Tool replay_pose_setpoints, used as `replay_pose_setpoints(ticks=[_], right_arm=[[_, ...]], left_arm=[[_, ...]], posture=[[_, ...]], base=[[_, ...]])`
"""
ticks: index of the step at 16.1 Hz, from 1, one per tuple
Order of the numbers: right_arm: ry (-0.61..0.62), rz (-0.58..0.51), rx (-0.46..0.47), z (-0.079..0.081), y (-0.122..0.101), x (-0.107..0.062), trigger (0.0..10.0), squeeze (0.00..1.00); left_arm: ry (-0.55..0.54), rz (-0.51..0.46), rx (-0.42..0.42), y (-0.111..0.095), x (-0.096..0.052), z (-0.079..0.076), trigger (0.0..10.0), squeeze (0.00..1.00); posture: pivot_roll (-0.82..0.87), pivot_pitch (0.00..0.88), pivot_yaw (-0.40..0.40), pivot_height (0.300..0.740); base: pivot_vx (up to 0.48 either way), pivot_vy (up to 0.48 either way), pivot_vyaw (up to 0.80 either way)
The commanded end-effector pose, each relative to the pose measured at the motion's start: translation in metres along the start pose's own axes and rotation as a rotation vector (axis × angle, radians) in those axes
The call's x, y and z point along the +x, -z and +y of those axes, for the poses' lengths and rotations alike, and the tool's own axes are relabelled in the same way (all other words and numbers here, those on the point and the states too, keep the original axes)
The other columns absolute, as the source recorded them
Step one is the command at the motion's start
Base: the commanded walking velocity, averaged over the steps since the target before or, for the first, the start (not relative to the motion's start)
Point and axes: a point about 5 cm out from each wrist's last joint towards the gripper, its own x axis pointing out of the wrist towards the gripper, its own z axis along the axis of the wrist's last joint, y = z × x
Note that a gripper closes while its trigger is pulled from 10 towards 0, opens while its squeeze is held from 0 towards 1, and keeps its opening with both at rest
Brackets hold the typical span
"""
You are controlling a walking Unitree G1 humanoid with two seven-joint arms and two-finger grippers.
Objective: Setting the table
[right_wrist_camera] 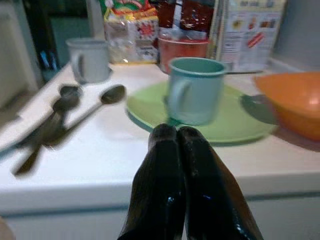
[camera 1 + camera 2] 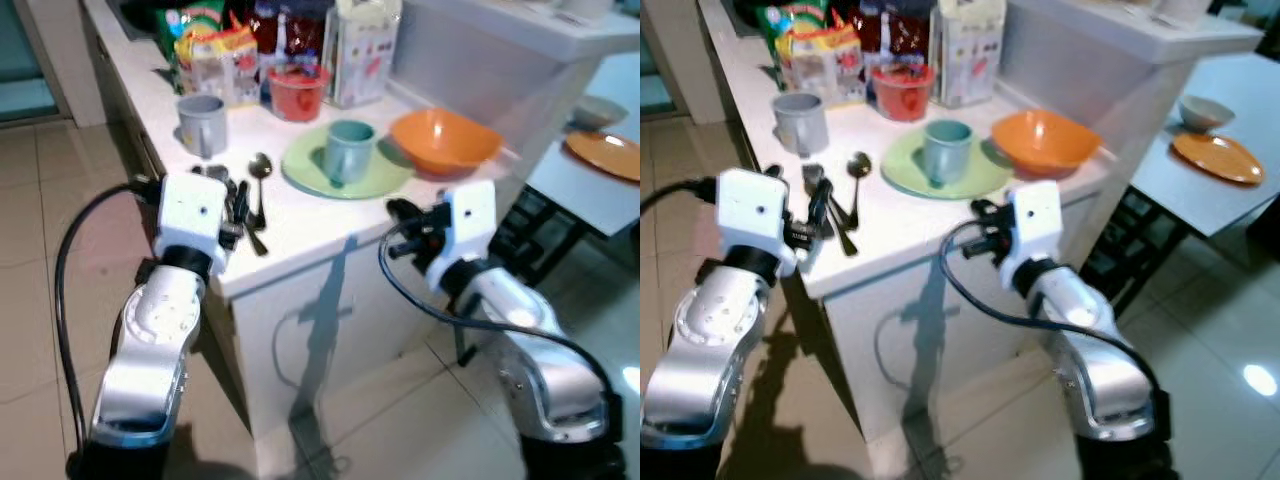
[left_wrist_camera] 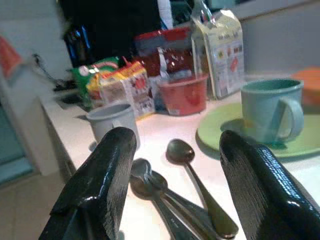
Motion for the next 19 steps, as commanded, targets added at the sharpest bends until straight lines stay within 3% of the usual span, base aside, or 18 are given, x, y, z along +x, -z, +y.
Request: replay_pose_setpoints(ticks=[1,5,11,15,18,19], right_arm=[[-0.053,0.007,-0.034,0.007,-0.002,0.004,10.0,0.0],[-0.089,0.042,-0.044,0.013,0.007,0.007,10.0,0.0],[-0.126,-0.008,-0.057,0.02,-0.002,0.009,10.0,0.0],[-0.025,-0.058,-0.017,0.009,-0.013,0.012,10.0,0.0],[0.08,-0.015,-0.088,-0.003,-0.017,0.014,10.0,0.0],[0.09,-0.011,-0.034,-0.005,-0.019,0.016,10.0,0.0]], left_arm=[[-0.04,-0.029,0.021,-0.006,-0.001,0.008,10.0,0.0],[0.017,-0.064,0.025,-0.01,-0.002,0.005,10.0,0.0],[0.038,-0.077,0.017,-0.012,-0.001,0.007,10.0,0.0],[0.053,-0.075,0.011,-0.011,0.0,0.007,10.0,0.0],[0.1,-0.05,-0.007,-0.008,0.0,0.001,10.0,0.0],[0.11,-0.055,-0.006,-0.009,0.0,0.0,10.0,0.0]], posture=[[0.02,0.0,-0.072,0.74],[0.01,0.0,-0.06,0.74],[0.02,0.0,-0.05,0.74],[0.01,0.0,-0.046,0.74],[0.01,0.0,-0.045,0.74],[0.01,0.0,-0.043,0.74]], base=[[0.0,0.0,0.0],[0.0,0.0,0.8],[0.323,0.0,0.8],[0.363,0.0,0.4],[0.0,0.0,0.0],[0.0,0.0,0.0]])
